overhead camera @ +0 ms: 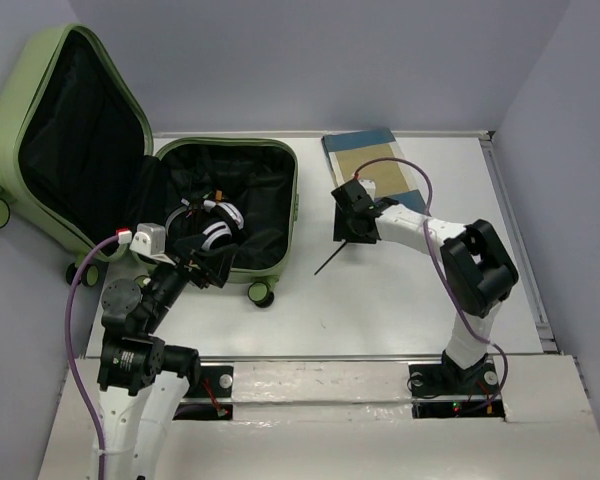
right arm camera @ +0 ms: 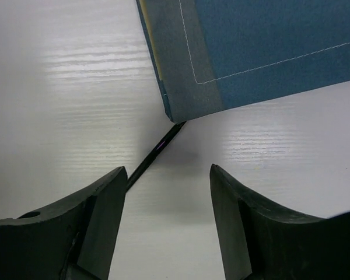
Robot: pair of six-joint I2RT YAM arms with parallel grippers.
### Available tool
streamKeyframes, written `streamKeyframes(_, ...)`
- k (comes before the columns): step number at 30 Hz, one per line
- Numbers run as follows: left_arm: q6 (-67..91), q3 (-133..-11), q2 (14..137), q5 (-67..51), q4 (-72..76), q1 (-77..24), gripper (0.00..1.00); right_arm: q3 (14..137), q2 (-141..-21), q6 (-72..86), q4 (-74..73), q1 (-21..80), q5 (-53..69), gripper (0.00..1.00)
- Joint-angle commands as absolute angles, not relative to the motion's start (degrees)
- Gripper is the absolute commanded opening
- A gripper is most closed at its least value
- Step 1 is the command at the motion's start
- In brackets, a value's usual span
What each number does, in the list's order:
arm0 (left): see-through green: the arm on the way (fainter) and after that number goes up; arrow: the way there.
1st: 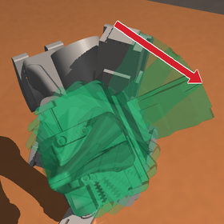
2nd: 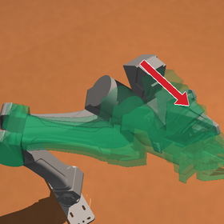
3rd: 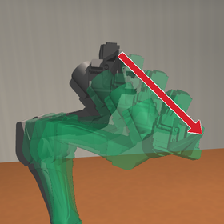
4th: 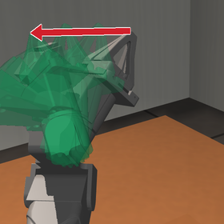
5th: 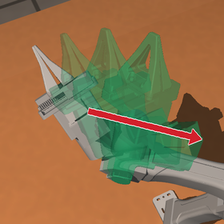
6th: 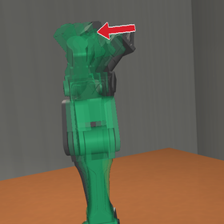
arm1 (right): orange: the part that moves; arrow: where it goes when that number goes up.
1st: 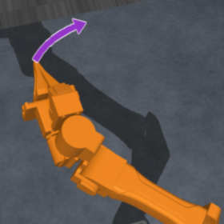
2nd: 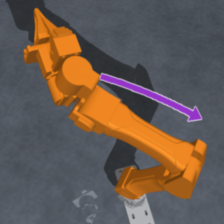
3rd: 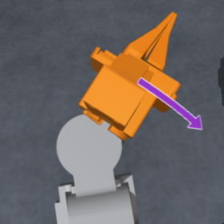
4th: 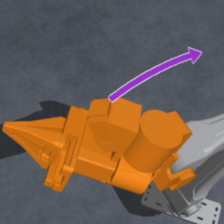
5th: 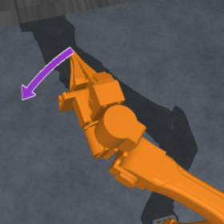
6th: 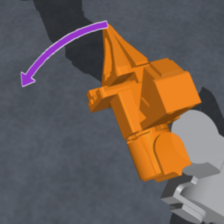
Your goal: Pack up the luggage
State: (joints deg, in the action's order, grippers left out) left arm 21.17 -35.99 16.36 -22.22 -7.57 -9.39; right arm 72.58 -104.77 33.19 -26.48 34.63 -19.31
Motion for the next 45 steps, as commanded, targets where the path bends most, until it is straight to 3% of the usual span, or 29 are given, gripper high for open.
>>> streamKeyframes(1,21.62,-36.03,16.08,-23.12,-5.62,-9.84,0.99,74.71,-106.69,35.07,-26.37,35.16,-19.16,0.62)
streamKeyframes(12,21.62,-35.95,16.17,-23.12,-5.45,-9.93,0.99,71.63,-110.04,35.77,-24.43,37.96,-15.56,0.48)
streamKeyframes(19,21.71,-35.95,16.08,-23.29,-5.45,-9.93,0.99,68.29,-109.95,35.07,-24.52,39.11,-15.82,0.26)
streamKeyframes(23,21.71,-35.95,16.08,-23.29,-5.36,-9.93,0.99,66.28,-108.55,34.98,-24.43,39.63,-16.52,0.07)
streamKeyframes(28,21.62,-35.95,16.35,-23.38,-5.36,-10.02,0.99,65.04,-101.88,34.19,-23.65,39.64,-16.88,0.07)
streamKeyframes(32,21.71,-35.95,16.17,-23.47,-5.36,-10.02,0.99,65.65,-92.04,31.82,-18.46,39.64,-10.38,0.07)
streamKeyframes(35,21.71,-35.95,16.26,-23.38,-5.36,-10.02,0.99,71.35,-88.16,30.76,-17.14,40.33,-4.41,0.07)
streamKeyframes(40,21.80,-35.95,16.61,-23.20,-5.36,-9.93,0.99,94.26,-96.24,31.46,-16.61,43.32,5.70,0.07)
streamKeyframes(41,21.71,-35.95,16.79,-23.12,-5.45,-9.84,0.99,98.48,-102.16,31.64,-16.61,43.33,6.84,0.15)
streamKeyframes(43,21.71,-35.95,16.87,-22.85,-5.54,-9.76,0.99,109.79,-110.34,32.25,-19.49,43.86,7.39,0.49)
streamKeyframes(44,21.62,-36.03,16.87,-22.76,-5.62,-9.76,0.99,112.65,-112.13,31.99,-21.08,43.25,6.34,0.74)
streamKeyframes(45,21.71,-36.04,16.87,-22.50,-5.62,-9.76,0.99,113.81,-113.02,31.47,-21.88,41.42,5.63,0.78)
